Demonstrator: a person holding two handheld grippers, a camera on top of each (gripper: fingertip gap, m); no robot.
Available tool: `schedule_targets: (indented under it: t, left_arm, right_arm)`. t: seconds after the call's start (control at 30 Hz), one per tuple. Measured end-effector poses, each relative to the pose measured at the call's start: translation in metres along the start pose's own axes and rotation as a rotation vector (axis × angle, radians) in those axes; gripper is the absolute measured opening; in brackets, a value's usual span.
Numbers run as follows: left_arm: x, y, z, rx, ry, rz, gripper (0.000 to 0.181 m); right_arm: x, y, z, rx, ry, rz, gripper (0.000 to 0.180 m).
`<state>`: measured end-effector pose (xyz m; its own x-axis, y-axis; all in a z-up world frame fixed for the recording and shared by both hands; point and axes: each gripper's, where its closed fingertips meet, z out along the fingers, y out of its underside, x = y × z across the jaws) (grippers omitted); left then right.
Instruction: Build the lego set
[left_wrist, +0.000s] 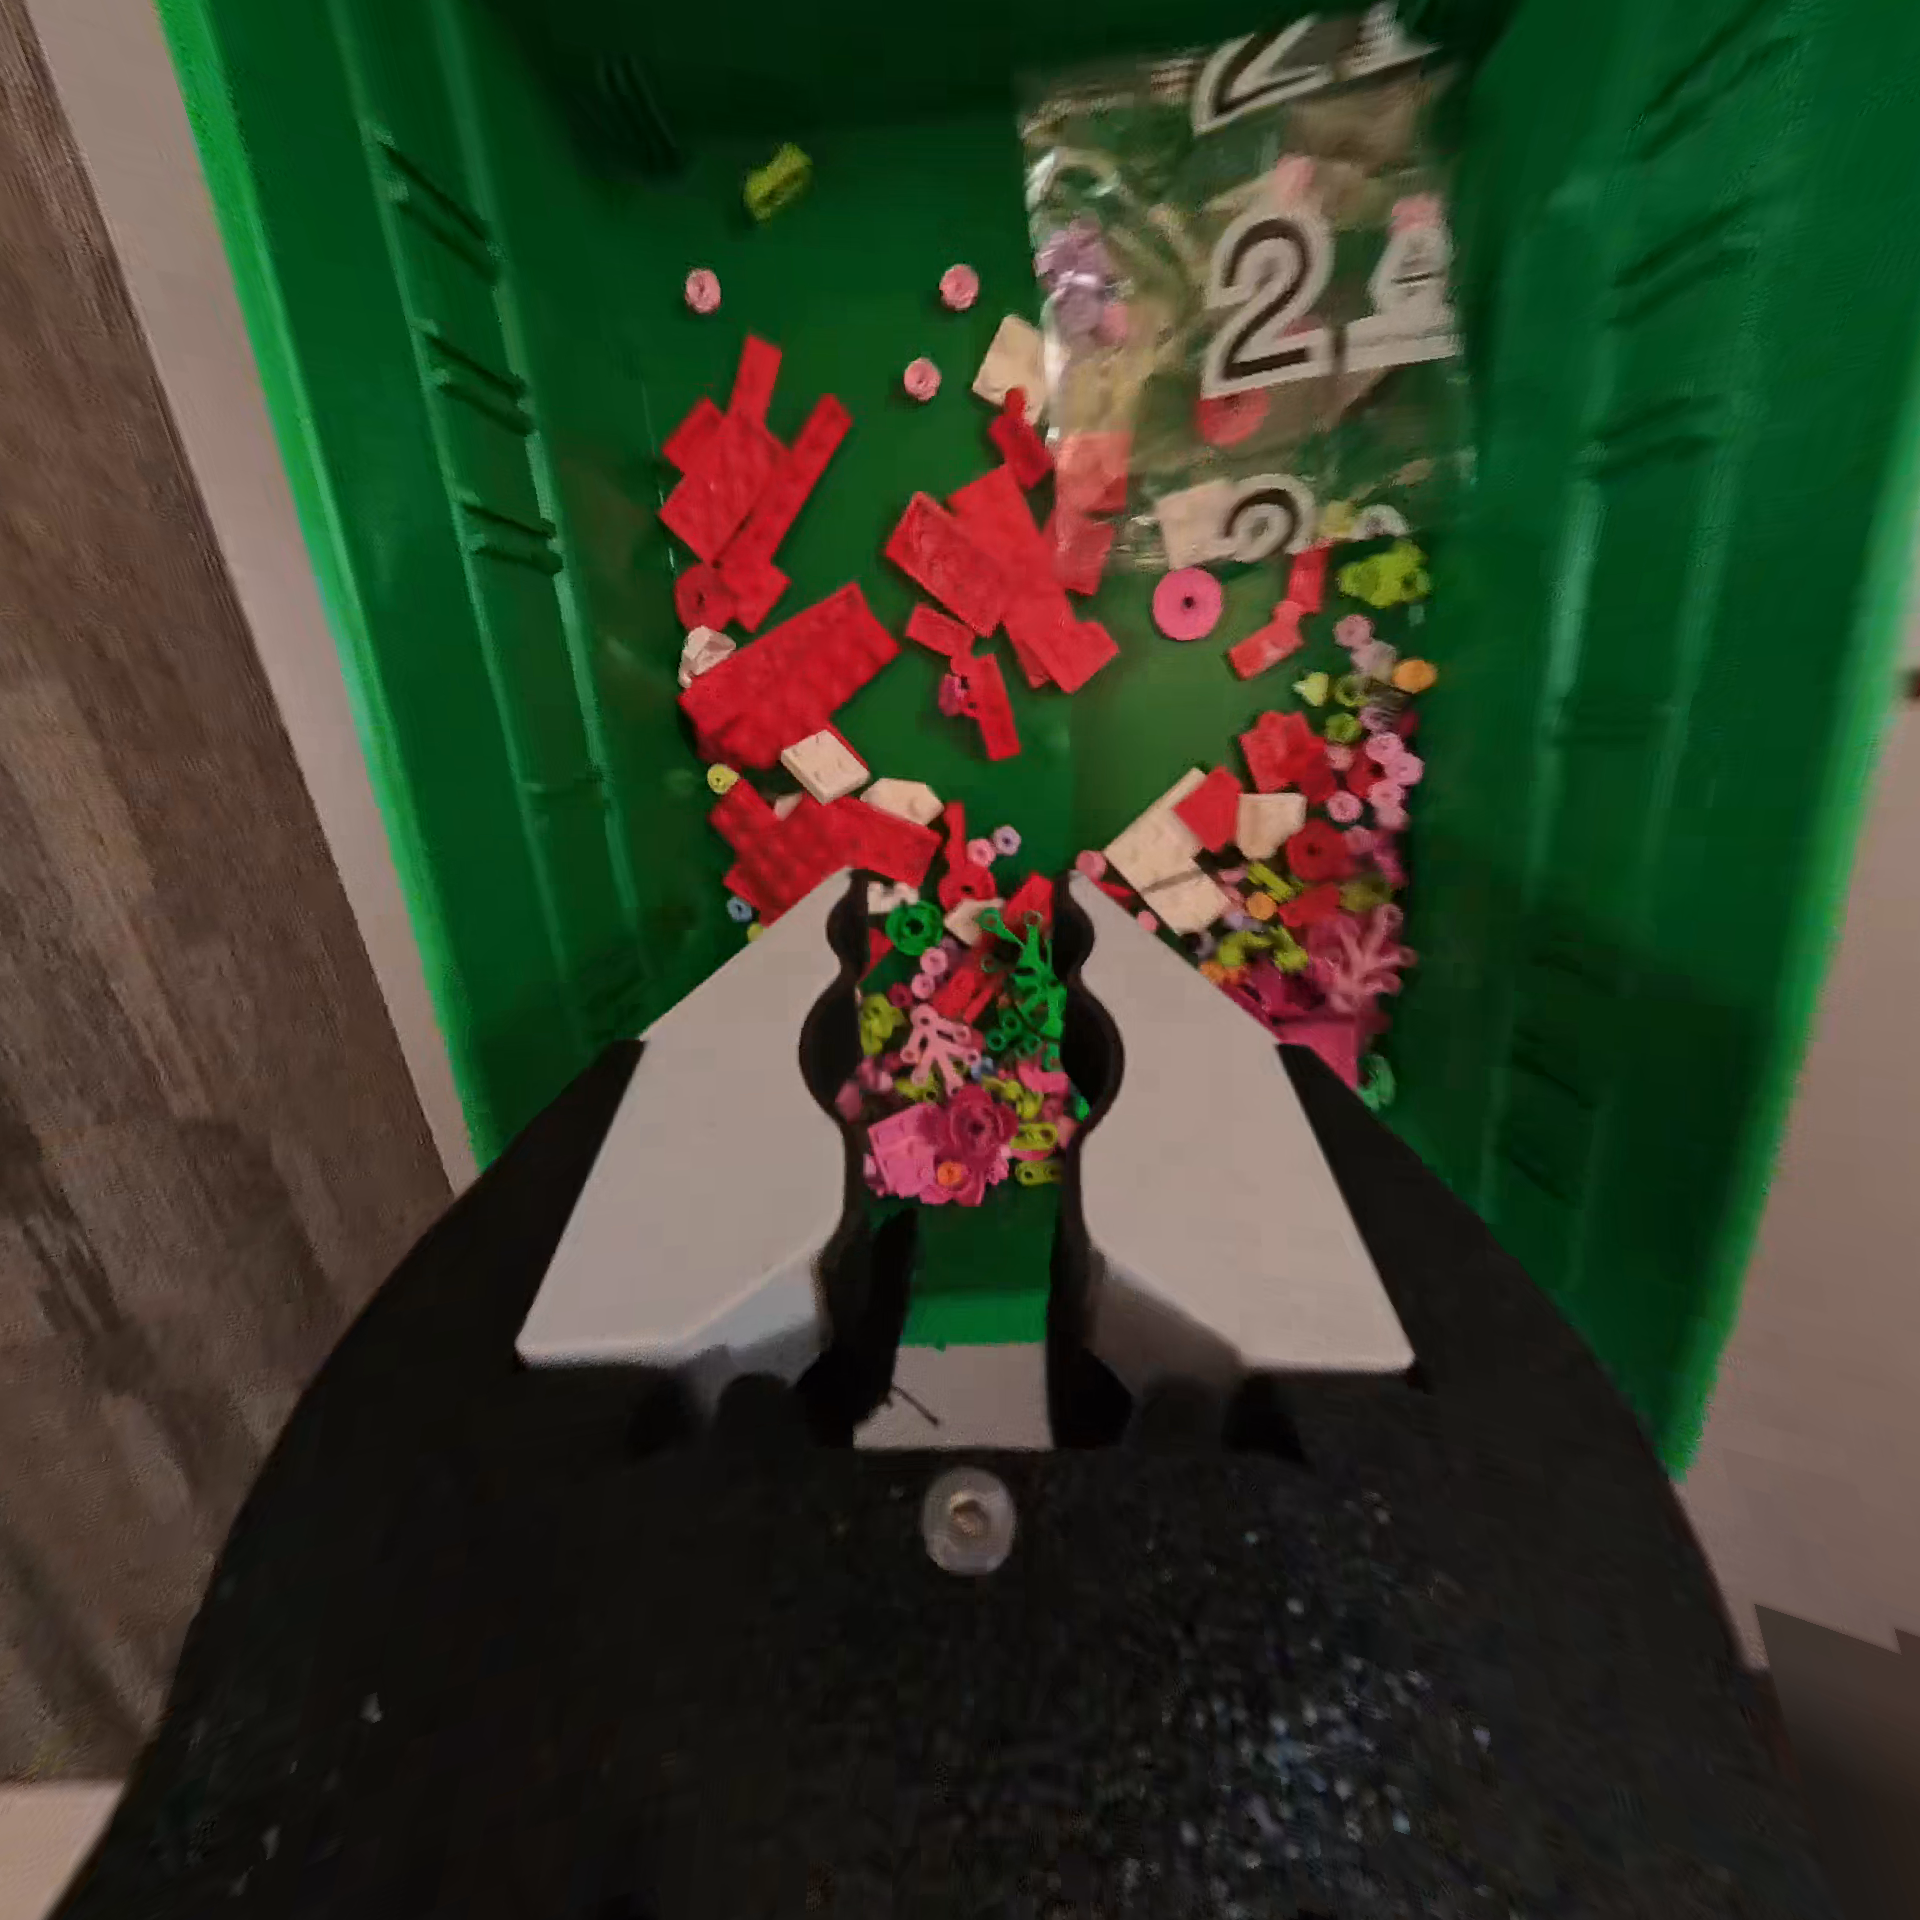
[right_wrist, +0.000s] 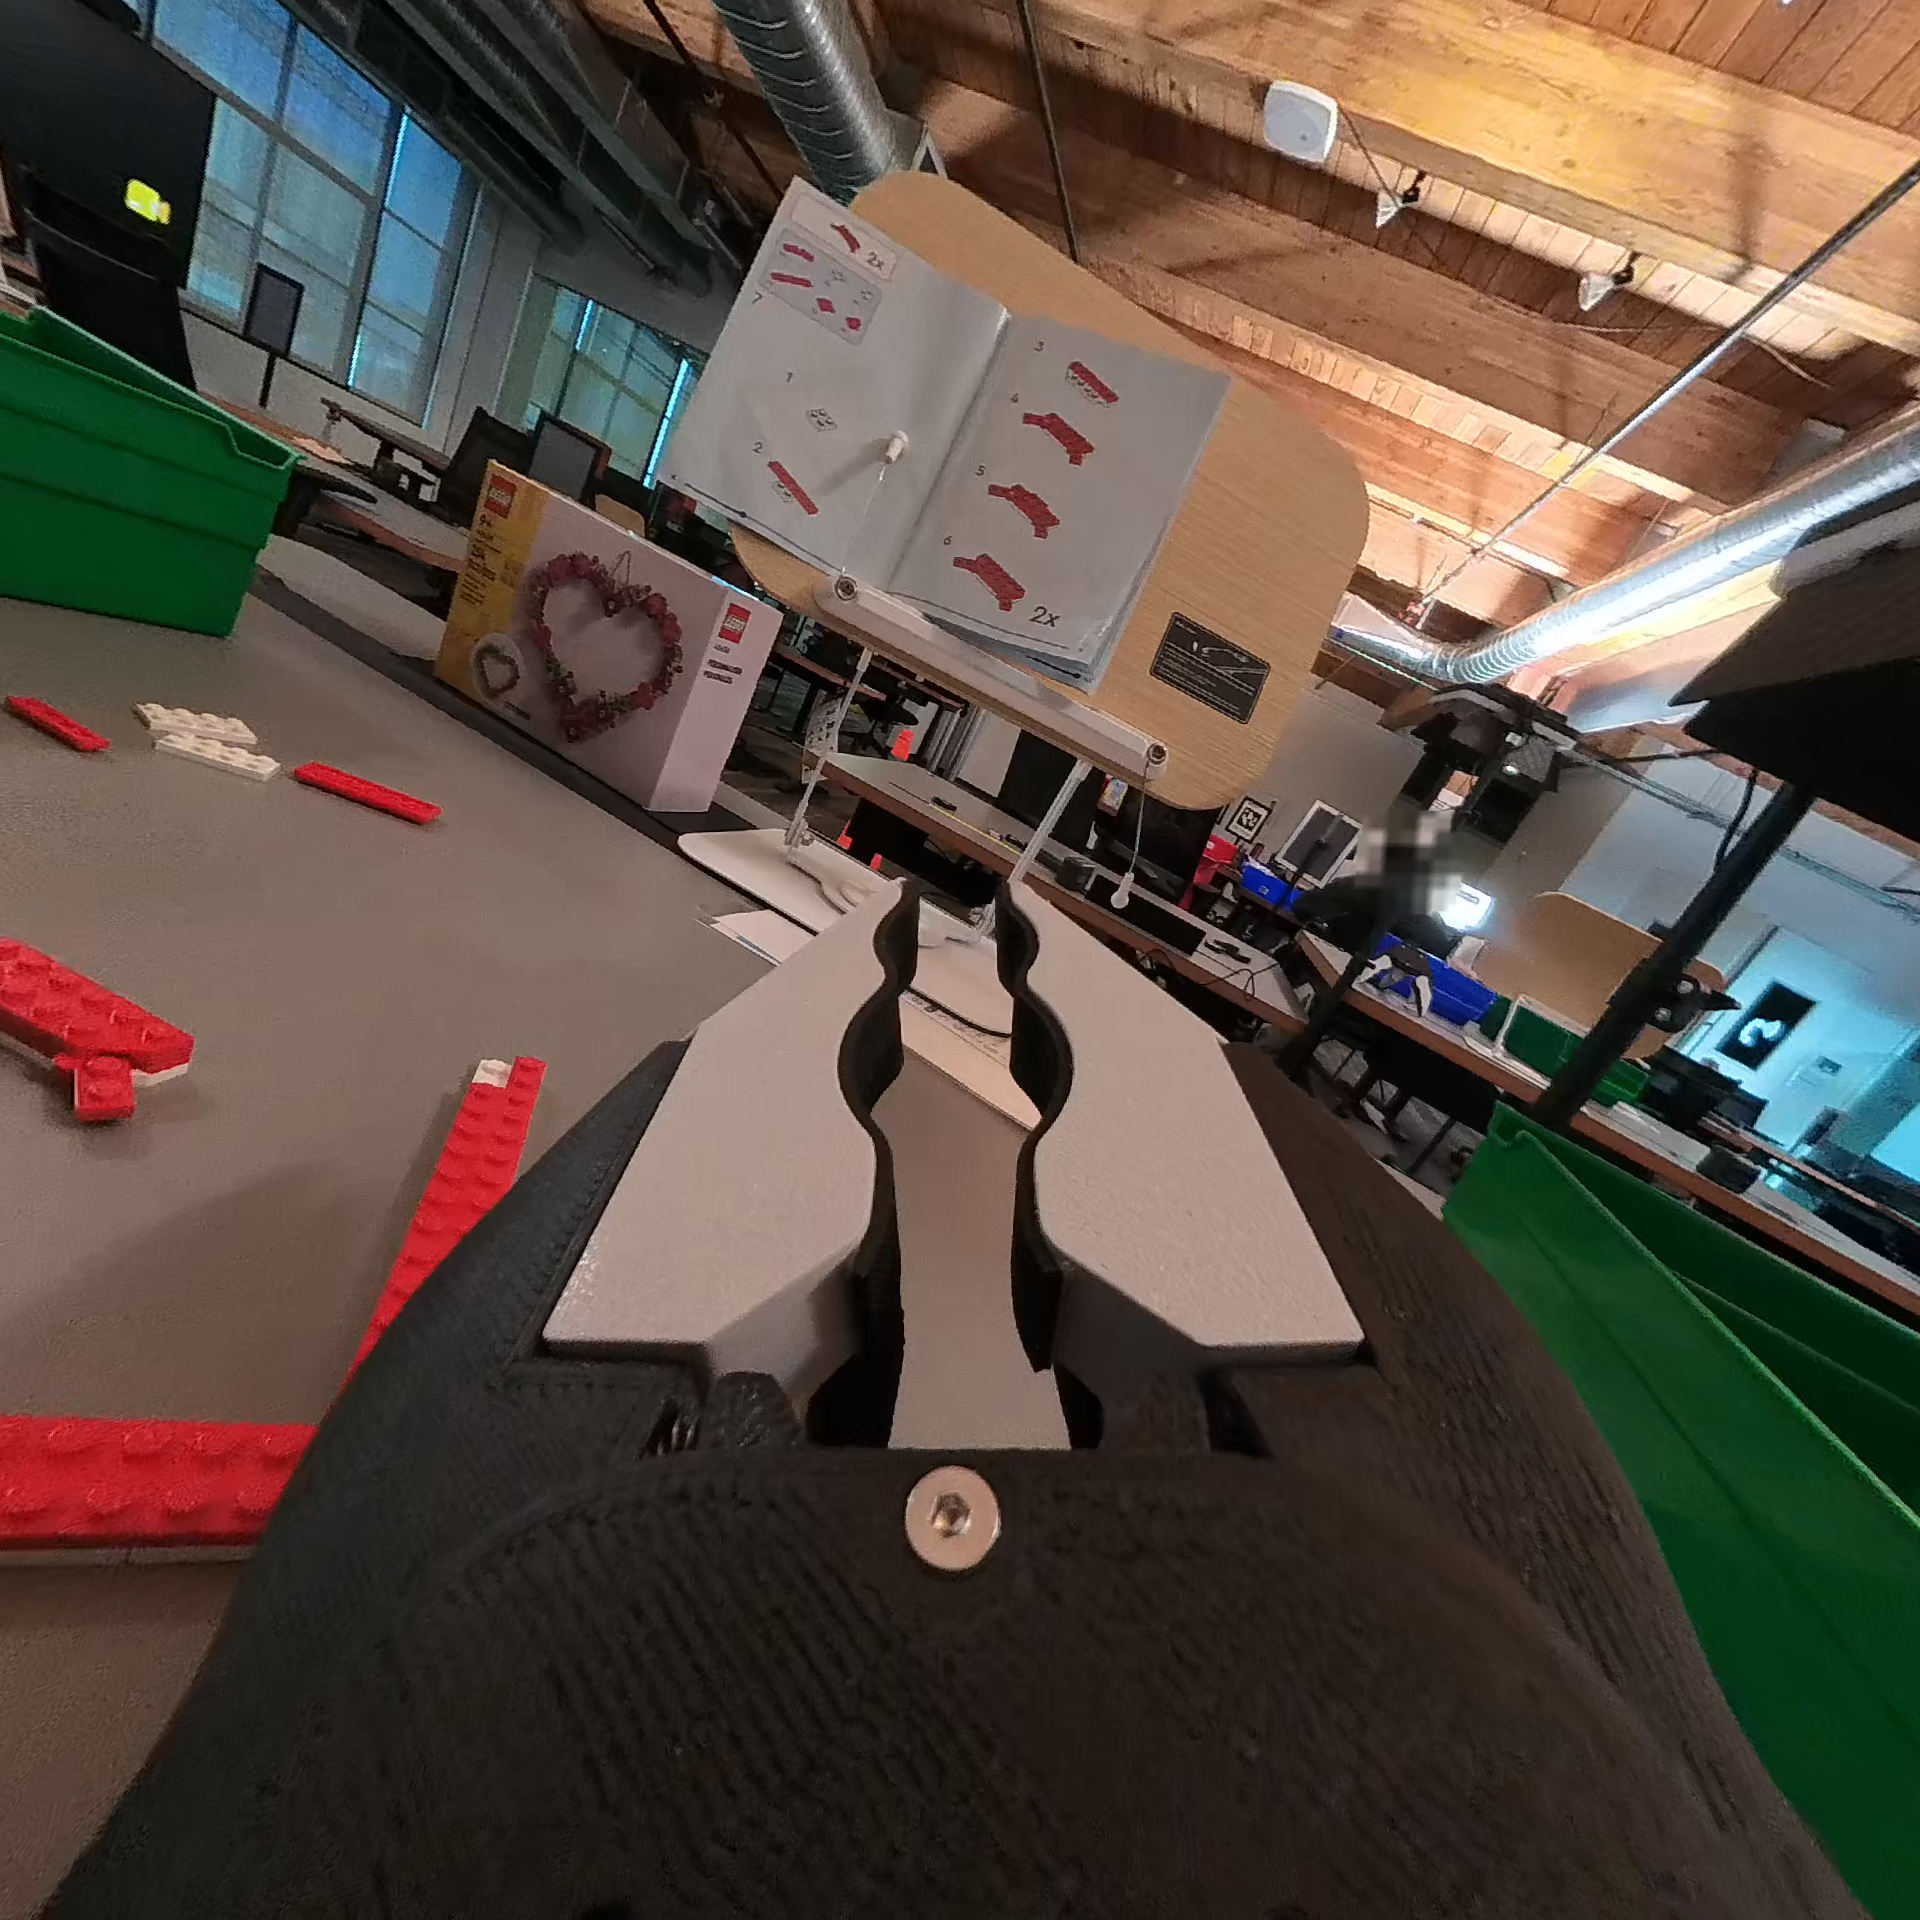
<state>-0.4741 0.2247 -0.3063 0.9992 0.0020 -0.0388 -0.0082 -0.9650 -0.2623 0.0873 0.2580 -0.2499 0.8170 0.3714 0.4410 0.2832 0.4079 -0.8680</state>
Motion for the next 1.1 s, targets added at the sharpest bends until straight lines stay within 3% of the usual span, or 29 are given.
schedule_targets:
  t: [0.03,0.27,0.47,0.77,0.87,1.1]
  left_arm:
    - [-0.005,-0.002,0.01,-0.032,-0.012,-0.022,0.034]
    - [-0.032,-0.002,0.045,-0.206,-0.158,-0.029,0.039]
    - [-0.028,0.002,0.056,-0.263,-0.113,-0.057,0.033]
    - [-0.035,-0.002,0.063,-0.222,-0.128,-0.058,0.024]
    - [-0.036,-0.002,0.064,-0.227,-0.126,-0.056,0.013]
    - [-0.032,-0.001,0.061,-0.239,-0.156,0.013,0.012]
  right_arm:
    - [-0.001,0.0,0.001,-0.001,-0.005,-0.002,0.012]
    - [-0.005,0.001,0.002,-0.005,-0.032,0.008,0.012]
    - [-0.006,0.003,0.003,-0.01,-0.041,0.018,0.012]
    - [-0.007,0.003,0.003,-0.01,-0.049,0.015,0.011]
    - [-0.008,0.003,0.003,-0.011,-0.051,0.011,0.011]
    - [-0.01,0.003,0.003,-0.014,-0.058,0.001,0.011]
